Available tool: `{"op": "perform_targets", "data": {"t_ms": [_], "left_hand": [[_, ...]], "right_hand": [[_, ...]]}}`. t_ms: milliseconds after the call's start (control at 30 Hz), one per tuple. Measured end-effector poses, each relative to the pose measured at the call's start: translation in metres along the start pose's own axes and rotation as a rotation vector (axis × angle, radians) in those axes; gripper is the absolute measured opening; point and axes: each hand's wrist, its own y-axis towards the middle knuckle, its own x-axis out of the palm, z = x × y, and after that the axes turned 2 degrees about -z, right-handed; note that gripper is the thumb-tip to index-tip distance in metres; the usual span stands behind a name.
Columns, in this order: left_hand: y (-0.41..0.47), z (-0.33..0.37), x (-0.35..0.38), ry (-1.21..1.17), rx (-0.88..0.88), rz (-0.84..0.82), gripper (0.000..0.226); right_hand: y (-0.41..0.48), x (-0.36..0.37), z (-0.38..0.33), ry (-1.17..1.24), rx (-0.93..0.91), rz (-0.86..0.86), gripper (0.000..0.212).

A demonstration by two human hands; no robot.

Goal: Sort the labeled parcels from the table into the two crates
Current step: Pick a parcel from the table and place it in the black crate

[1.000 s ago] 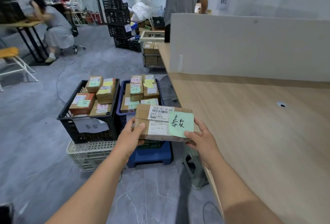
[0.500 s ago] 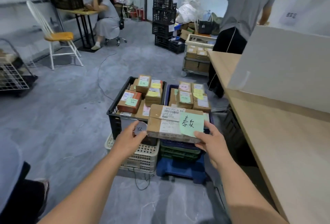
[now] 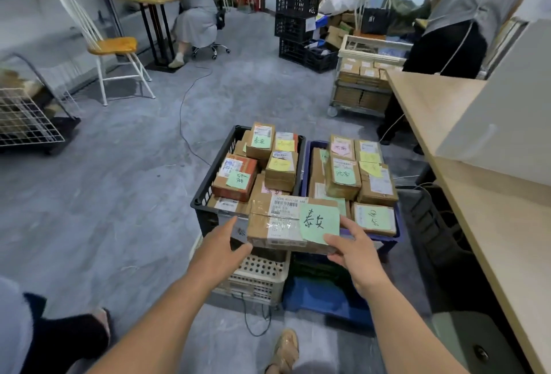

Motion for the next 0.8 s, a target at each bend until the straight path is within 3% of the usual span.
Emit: {"op": "perform_targets", "data": {"t_ms": [233,400,800], "left_hand": [[0.095,0.013,-0.018,0.06,0.009,-0.061,0.059],[0.142,0.011,-0.019,-0.006,-0.063,-0.126,0.064],[0.209,-0.042,-0.017,-0.068,-0.172,-0.23,0.064]], "right_hand": [[0.099,0.025,-0.018,0.002,0.059,-0.021,0.049],[0.153,0.036,-0.024,-0.035,0.117,-0.051,0.058],[0.204,0.083,0.0,-0.042,0.251,-0.041,0.058]]}}
